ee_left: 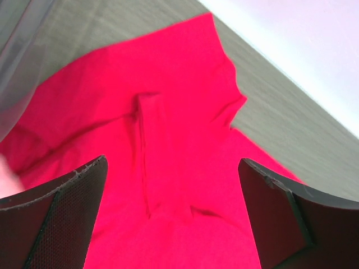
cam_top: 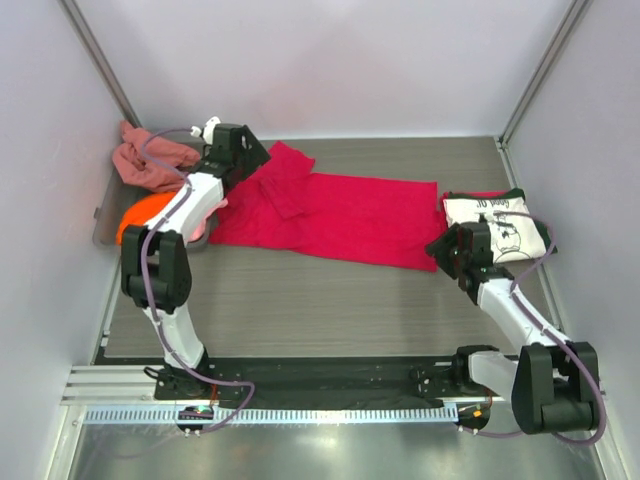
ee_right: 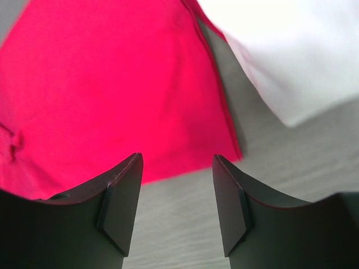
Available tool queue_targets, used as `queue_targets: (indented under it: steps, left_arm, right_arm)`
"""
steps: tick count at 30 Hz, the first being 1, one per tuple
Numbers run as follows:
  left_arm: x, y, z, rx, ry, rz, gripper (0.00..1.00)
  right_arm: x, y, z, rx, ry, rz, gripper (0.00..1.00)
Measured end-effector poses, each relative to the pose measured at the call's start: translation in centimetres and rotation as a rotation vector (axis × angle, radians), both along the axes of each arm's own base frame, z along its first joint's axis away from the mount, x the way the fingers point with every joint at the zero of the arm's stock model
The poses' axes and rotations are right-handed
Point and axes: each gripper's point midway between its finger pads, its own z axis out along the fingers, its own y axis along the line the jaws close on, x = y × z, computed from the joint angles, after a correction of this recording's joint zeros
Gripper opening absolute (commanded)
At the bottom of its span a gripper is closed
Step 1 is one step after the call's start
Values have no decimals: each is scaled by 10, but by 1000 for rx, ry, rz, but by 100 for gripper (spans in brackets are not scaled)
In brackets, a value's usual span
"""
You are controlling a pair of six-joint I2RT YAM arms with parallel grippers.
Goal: Fold and stack the t-shirts
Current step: Fold the tshirt
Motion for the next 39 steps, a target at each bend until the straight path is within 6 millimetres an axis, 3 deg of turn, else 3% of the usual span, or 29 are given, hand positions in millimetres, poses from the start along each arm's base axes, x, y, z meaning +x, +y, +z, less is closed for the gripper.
queue_targets:
  steps: [4, 8, 12, 15, 18, 19, 20, 22, 23, 25, 30, 35, 39]
  left_arm:
    - [-32, 6, 13, -40, -1, 10, 100]
    - [-64, 26, 24, -179, -53, 43, 98]
    - [-91, 53, 4, -257, -29, 100, 95]
    - [-105, 46, -7, -267, 13, 82, 95]
    - [-129, 45, -9, -264, 25, 79, 95]
    - [-140, 46, -8, -263, 22, 84, 95]
    - [-149, 48, -6, -263, 14, 95, 94]
    - [-165, 53, -2, -269, -12, 120, 93]
    - [-171, 55, -1, -270, -22, 130, 93]
    - [-181, 59, -2, -278, -34, 156, 91]
    - [-204, 63, -37, -268, 31, 207, 87]
    - [-222, 51, -68, -238, 101, 212, 78]
    - [-231, 48, -87, -235, 116, 238, 70]
  right_arm:
    - [-25, 0, -26, 22, 48, -37, 57]
    - [-32, -4, -37, 23, 67, -74, 54]
    - [-28, -5, -45, 32, 89, -100, 46]
    - [-29, -5, -61, 40, 152, -114, 46]
    - [-21, -4, -61, 53, 150, -125, 45]
    - [-19, -4, -61, 57, 148, -128, 42]
    - [-16, -4, -61, 59, 148, -130, 31]
    - [-14, -5, -64, 52, 159, -135, 19]
    - [-13, -5, -66, 49, 166, -139, 4]
    - [-12, -7, -67, 39, 175, -138, 1]
    - [-15, -18, -58, -15, 187, -149, 1]
    - [-24, -57, -32, -54, 116, -248, 1]
    - [-38, -75, -33, -72, 119, -295, 1]
